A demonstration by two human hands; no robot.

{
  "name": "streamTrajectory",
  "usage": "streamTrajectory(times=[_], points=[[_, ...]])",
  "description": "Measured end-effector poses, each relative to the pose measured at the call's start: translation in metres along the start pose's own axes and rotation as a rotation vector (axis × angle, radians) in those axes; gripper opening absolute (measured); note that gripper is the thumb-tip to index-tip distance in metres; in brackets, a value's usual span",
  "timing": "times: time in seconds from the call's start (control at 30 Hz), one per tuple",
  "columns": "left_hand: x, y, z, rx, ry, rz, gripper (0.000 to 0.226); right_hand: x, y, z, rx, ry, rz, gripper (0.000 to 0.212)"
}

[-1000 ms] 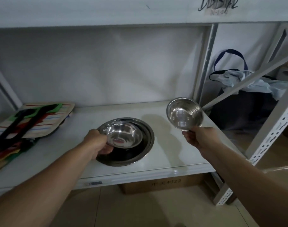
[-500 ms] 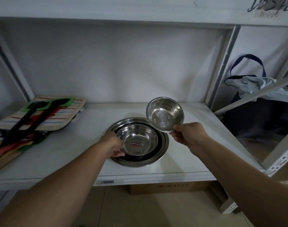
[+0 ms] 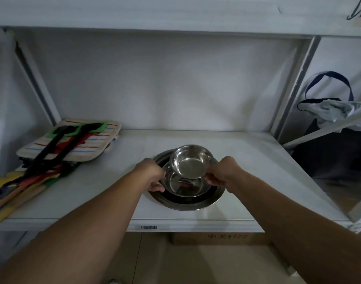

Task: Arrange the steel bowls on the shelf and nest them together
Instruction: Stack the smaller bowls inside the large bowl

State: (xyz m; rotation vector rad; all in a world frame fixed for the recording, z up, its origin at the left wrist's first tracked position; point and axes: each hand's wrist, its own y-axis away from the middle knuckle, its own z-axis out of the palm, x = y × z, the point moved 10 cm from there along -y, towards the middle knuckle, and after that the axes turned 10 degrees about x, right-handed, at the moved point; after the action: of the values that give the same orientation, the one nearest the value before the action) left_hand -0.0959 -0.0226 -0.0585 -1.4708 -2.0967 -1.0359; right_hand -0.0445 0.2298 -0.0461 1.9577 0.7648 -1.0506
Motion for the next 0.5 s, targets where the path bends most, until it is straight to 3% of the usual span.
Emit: streamTrajectory(times=[0.1, 0.3, 0.5], points=[[0.006, 0.002, -0.014, 0.081, 0.100, 0.023, 0.002, 0.010, -0.005, 0.008, -0.018, 0.094, 0.021, 0.030], [0.007, -0.001, -0.027, 0.184, 0.122, 0.080, 0.019, 0.016, -0.011, 0.015, -0.034, 0.221, -0.027, 0.012], [0.005, 0.003, -0.035, 0.240, 0.001, 0.101, 0.023, -0.006, 0.006, 0.018, -0.002, 0.735, -0.292, 0.009]])
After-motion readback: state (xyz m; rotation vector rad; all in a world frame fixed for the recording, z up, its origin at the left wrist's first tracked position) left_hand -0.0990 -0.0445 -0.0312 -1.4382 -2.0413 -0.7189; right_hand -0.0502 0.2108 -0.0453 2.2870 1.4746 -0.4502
